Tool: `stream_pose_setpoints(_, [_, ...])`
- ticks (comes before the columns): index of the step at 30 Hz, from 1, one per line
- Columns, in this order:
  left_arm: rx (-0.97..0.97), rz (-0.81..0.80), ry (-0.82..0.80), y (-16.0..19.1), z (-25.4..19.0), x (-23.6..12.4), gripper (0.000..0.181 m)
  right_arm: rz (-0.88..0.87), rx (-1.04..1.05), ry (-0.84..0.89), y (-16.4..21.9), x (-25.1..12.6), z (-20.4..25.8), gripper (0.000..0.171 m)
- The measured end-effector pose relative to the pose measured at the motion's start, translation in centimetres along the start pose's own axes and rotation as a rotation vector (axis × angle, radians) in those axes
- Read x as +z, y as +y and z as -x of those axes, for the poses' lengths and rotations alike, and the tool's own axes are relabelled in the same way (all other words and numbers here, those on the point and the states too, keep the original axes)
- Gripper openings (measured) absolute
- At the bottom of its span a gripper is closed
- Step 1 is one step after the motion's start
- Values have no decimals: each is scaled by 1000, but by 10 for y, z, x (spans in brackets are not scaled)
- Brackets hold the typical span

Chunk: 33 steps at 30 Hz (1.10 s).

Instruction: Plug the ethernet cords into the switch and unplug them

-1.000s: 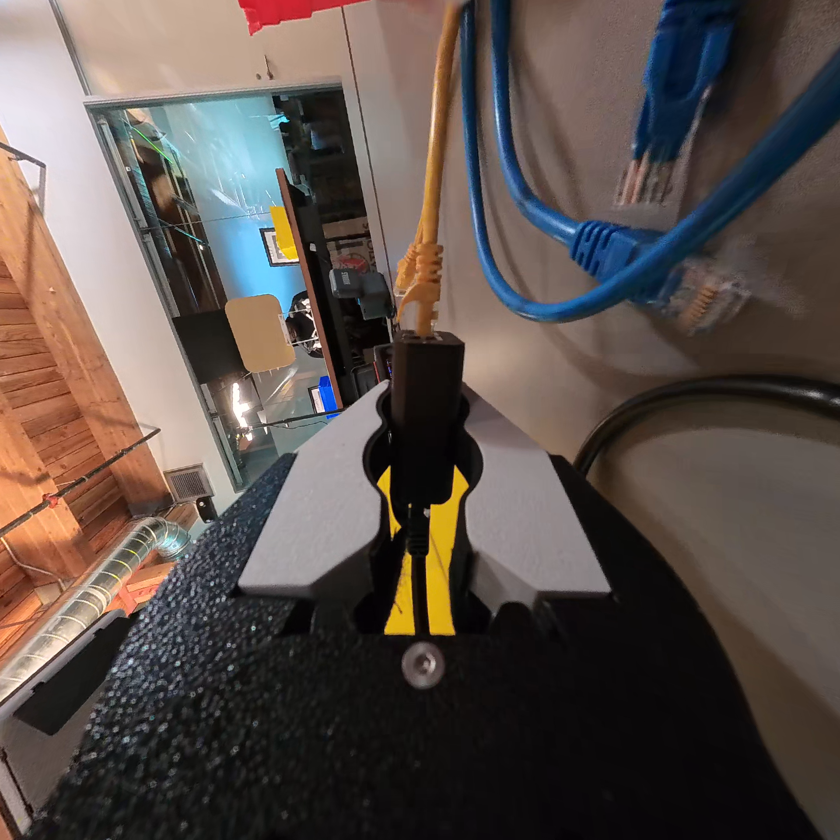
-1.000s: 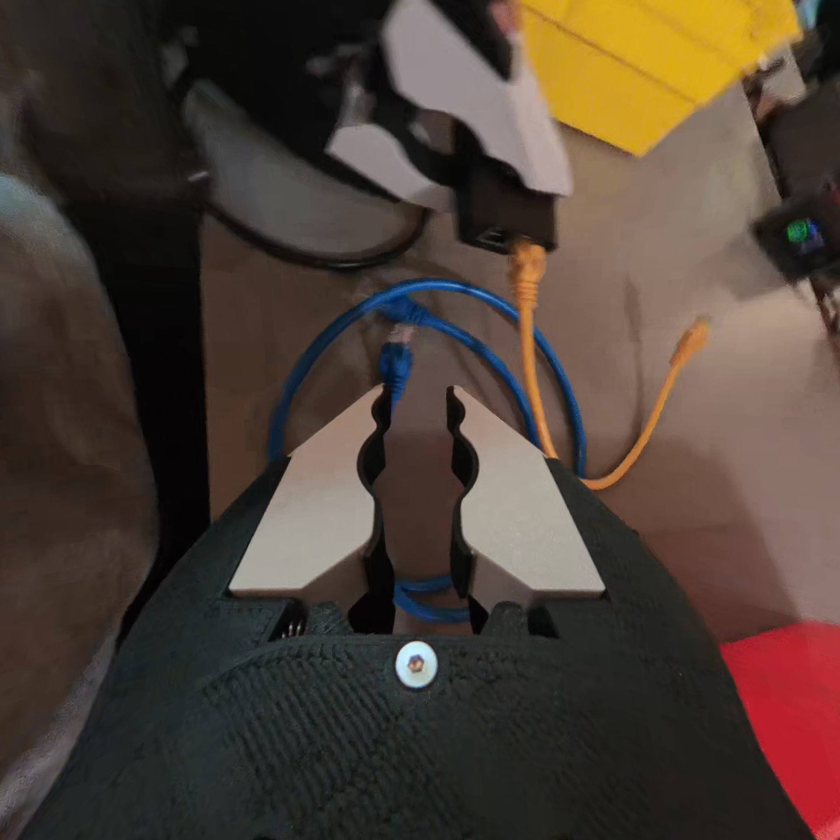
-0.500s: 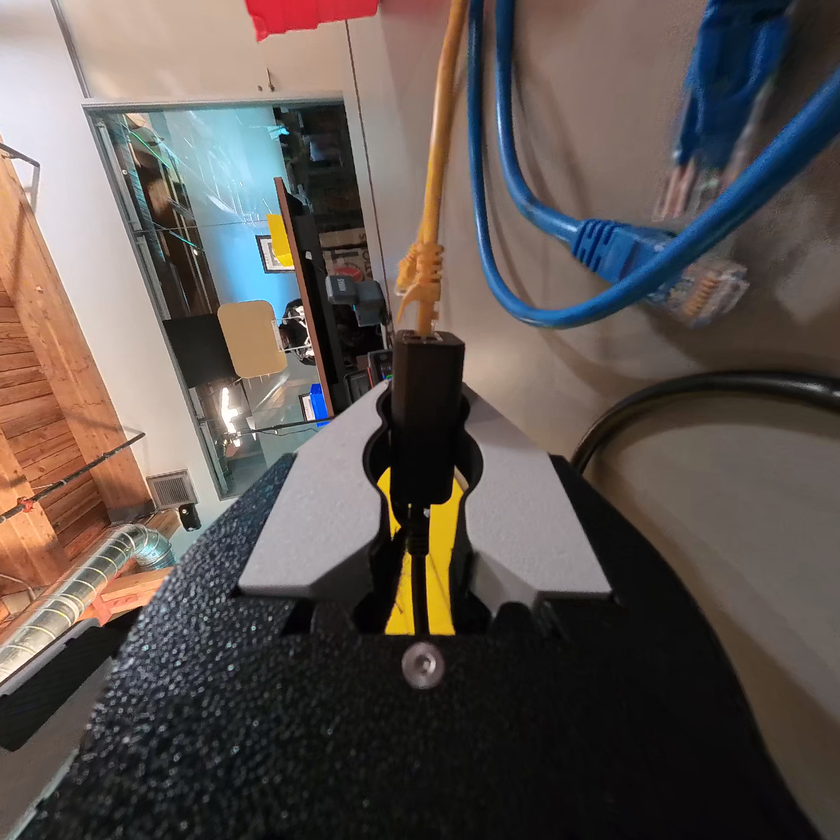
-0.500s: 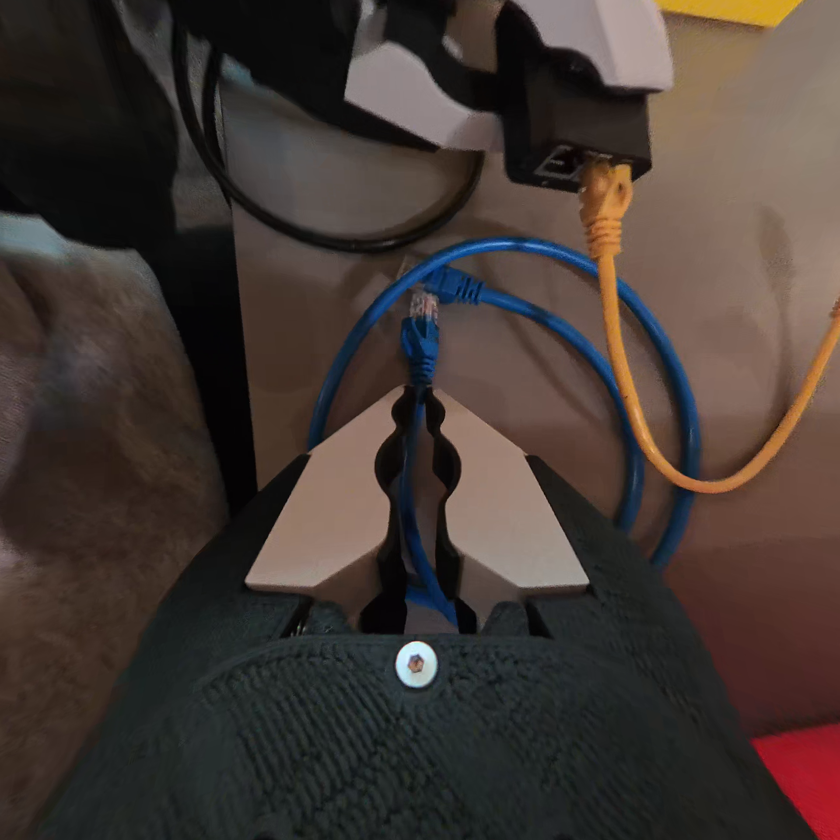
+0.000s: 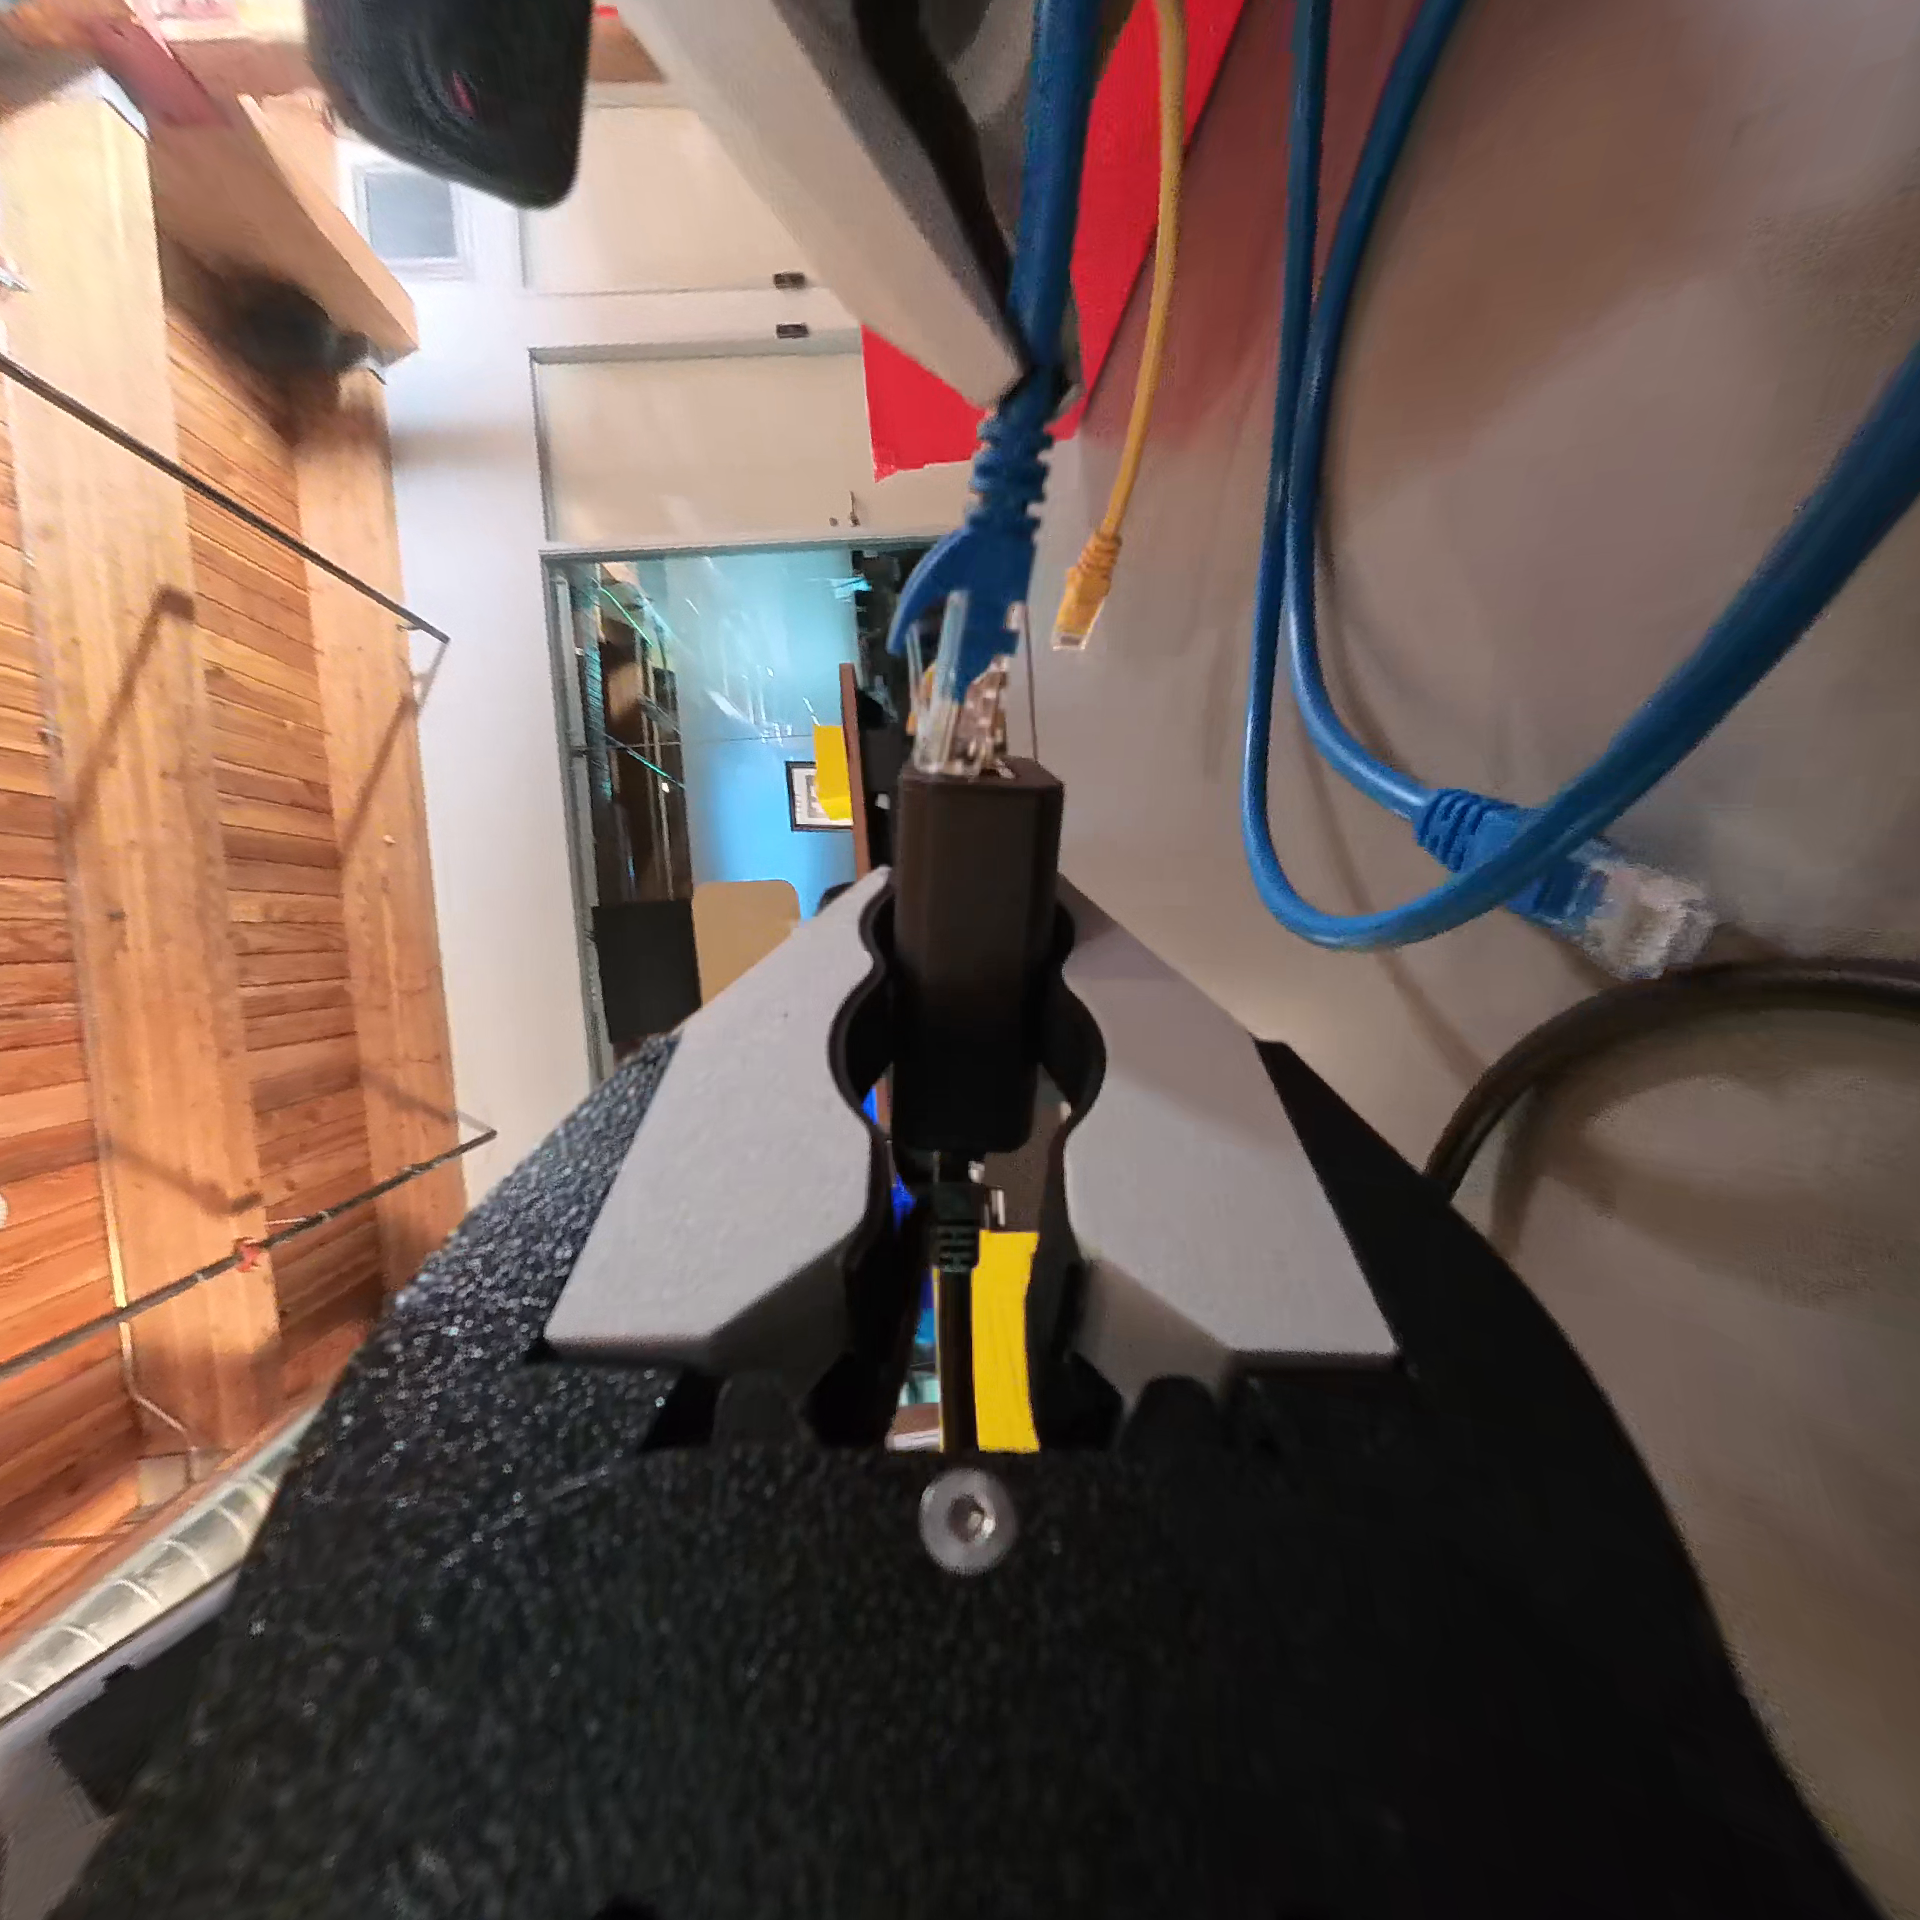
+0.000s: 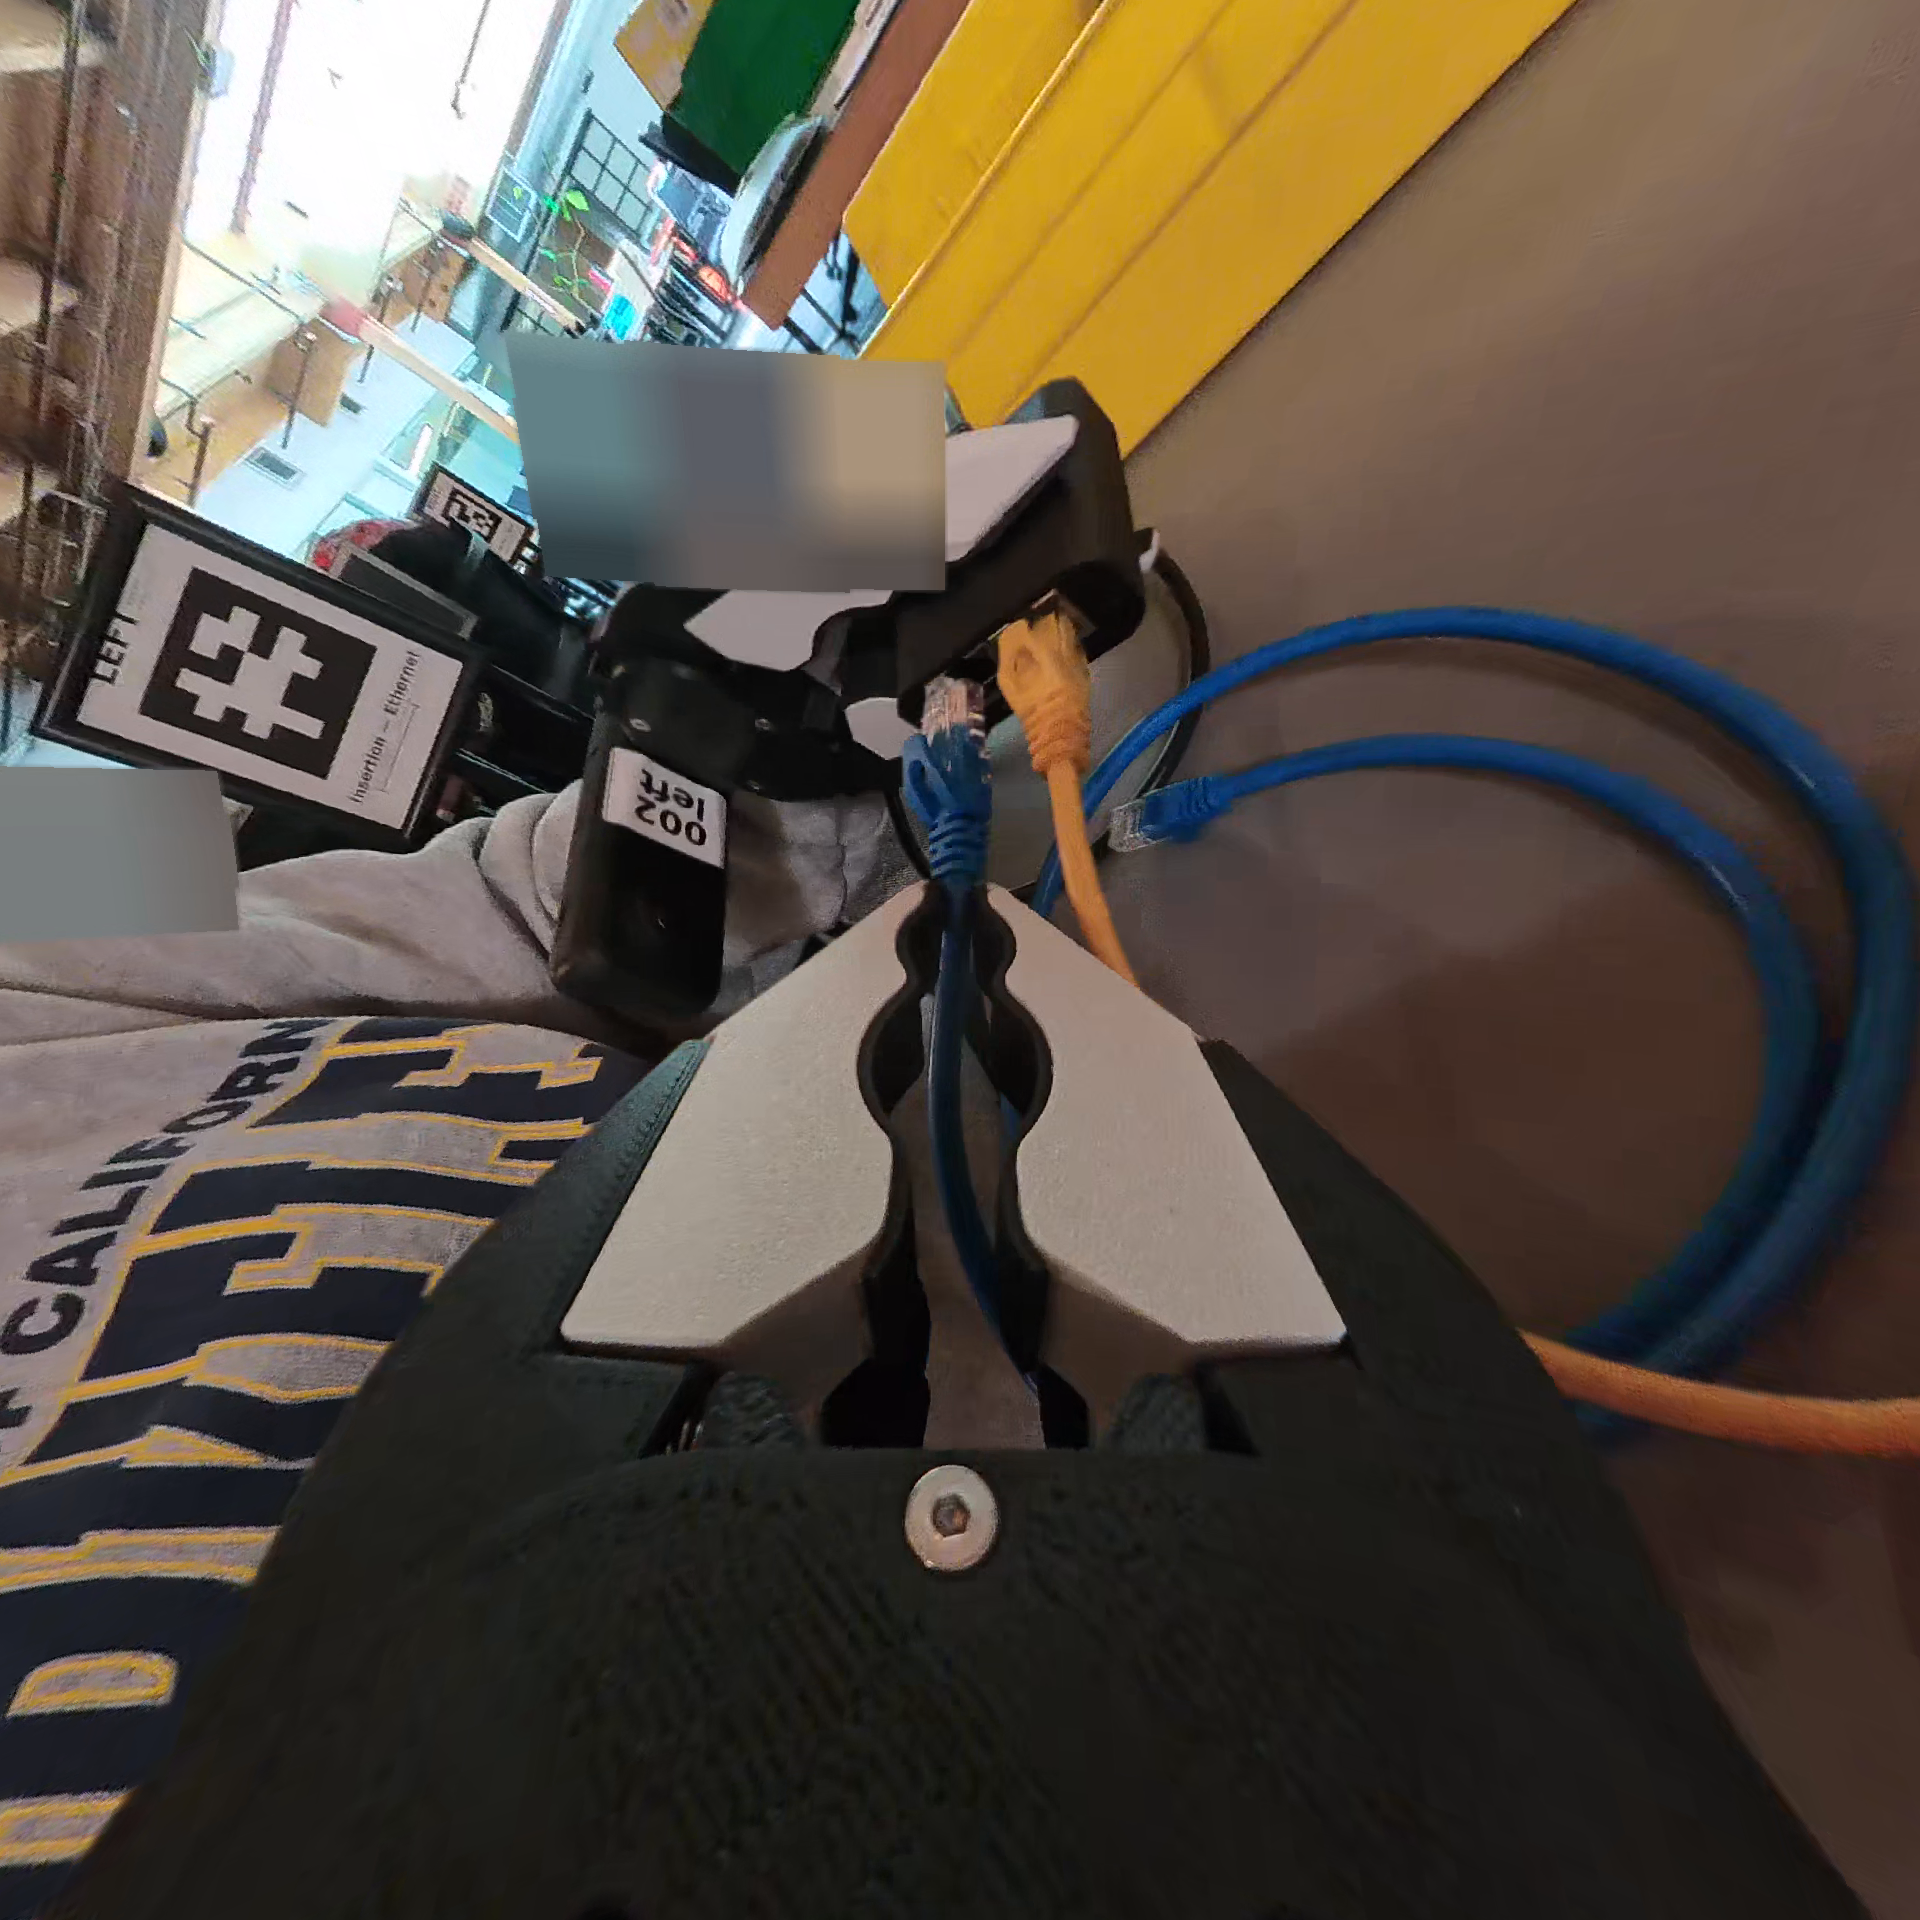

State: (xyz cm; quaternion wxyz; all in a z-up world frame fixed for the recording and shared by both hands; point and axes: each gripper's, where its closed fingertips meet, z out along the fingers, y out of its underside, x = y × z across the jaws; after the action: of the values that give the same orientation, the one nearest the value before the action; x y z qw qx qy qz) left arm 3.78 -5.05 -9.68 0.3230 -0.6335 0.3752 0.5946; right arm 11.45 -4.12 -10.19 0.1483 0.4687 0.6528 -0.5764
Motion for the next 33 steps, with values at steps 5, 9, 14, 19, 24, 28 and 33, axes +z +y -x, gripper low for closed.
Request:
stream_pose_setpoints(5, [40,-10,-25,-4,4,-3,21,8,85,-55,3,-1,2,2])
stream_pose_setpoints(9, [128,-24,-79,-13,18,-14,21,15,201,-201,6,-5,14,2])
stream_pose_setpoints(14, [105,-53,-51,-16,17,-22,21,37,144,-217,7,-5,22,2])
stream_pose_setpoints(19, [71,-58,-26,-17,16,-20,21,45,92,-164,8,-7,21,2])
stream_pose_setpoints(24, [-10,-78,52,-19,6,-18,22,75,46,-125,11,-7,19,2])
stream_pose_setpoints(28, [-44,-97,71,-23,4,-18,22,115,46,-120,17,-5,21,2])
stream_pose_setpoints(33, [-56,-106,90,-25,0,-16,22,130,65,-114,19,-7,19,2])
